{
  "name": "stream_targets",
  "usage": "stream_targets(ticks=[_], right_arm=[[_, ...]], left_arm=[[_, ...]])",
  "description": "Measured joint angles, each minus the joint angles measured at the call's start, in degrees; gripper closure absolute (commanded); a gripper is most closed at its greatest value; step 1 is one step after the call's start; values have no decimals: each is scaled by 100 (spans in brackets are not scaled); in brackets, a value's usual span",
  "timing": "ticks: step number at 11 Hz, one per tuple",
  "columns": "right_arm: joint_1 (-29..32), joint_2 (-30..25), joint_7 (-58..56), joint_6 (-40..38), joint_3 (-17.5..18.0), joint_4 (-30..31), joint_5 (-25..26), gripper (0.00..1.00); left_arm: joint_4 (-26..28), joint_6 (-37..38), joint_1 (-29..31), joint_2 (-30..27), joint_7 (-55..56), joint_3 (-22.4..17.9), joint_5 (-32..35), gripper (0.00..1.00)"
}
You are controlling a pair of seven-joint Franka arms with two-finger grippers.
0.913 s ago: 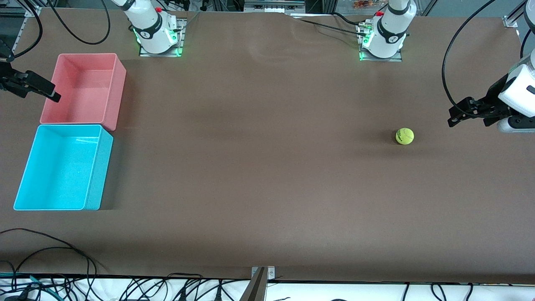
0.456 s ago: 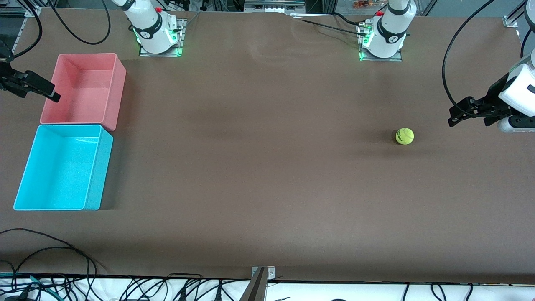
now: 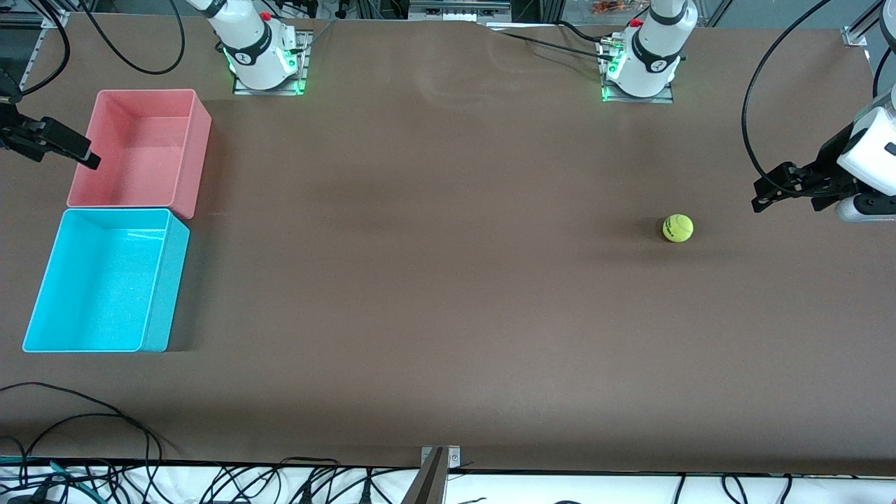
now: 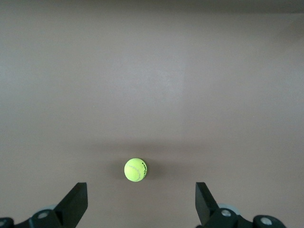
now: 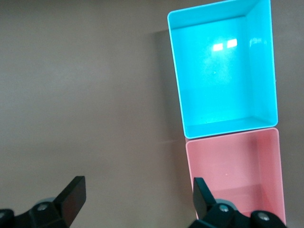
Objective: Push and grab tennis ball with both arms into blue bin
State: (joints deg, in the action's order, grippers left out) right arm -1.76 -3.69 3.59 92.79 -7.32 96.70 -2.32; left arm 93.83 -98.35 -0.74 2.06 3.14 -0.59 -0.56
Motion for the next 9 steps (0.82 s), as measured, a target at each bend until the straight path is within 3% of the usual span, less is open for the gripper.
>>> stream_targets(ticks=[6,9], right_arm=[[4,-10,0,-127,-91,-91,34,0],[-16,-10,0,-131,-61,-192,287,0]], left_arm=[[7,0,24,0,0,-2,0,0],[17,0,83,0,0,-4,-20,0]])
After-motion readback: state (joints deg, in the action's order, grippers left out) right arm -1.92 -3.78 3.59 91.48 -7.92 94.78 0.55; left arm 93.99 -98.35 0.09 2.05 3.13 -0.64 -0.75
